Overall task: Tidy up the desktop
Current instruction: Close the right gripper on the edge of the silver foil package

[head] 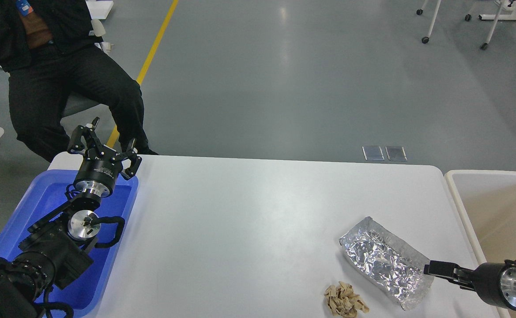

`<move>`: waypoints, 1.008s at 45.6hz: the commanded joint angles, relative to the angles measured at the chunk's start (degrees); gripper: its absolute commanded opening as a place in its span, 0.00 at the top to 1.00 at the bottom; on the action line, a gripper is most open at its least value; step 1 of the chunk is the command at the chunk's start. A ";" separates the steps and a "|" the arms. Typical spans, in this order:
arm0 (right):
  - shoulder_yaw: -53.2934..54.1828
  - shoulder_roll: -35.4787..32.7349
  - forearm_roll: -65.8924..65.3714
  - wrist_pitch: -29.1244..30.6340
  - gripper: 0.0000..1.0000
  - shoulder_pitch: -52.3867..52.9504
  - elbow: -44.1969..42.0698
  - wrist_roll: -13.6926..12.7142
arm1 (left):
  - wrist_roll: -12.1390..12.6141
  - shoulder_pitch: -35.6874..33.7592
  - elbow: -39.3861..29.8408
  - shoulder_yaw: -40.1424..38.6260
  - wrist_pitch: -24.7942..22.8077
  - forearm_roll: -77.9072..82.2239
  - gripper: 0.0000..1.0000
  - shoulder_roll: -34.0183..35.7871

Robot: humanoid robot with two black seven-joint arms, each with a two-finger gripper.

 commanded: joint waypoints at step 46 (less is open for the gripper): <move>0.37 7.21 1.10 -2.60 0.06 -4.21 -4.75 0.66 | 0.00 0.00 0.00 0.00 0.00 0.00 0.00 0.00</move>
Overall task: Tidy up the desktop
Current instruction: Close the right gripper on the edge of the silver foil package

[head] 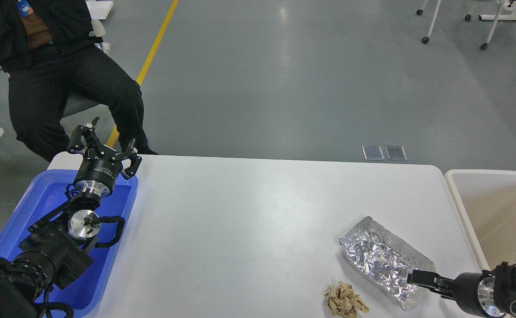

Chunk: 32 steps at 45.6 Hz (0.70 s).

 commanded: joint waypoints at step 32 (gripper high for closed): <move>-0.32 1.15 -0.01 -1.30 1.00 -1.40 -1.02 -0.02 | 0.00 0.00 0.01 0.00 0.00 0.00 0.00 0.00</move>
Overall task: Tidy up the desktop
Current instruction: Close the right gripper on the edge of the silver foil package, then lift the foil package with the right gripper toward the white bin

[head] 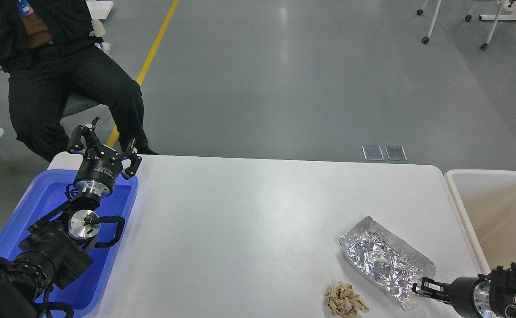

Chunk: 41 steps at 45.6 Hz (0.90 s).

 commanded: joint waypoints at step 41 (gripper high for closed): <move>-5.84 -18.65 0.04 9.15 1.00 15.55 12.25 2.71 | 0.00 0.00 0.00 0.00 0.00 0.00 0.00 0.00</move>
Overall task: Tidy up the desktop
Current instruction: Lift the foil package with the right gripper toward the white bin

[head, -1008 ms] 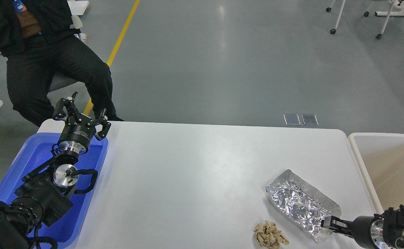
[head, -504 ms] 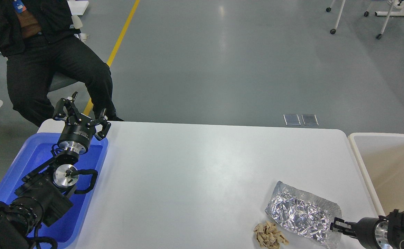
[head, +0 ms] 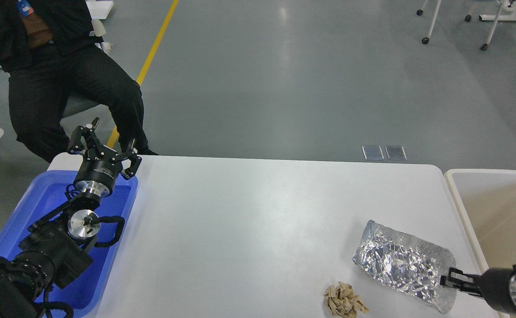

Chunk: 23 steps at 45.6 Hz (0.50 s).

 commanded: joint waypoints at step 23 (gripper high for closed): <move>-5.37 -19.94 -0.42 19.06 1.00 26.58 6.67 0.97 | 0.00 0.00 -0.06 0.00 -0.09 0.00 0.00 -0.01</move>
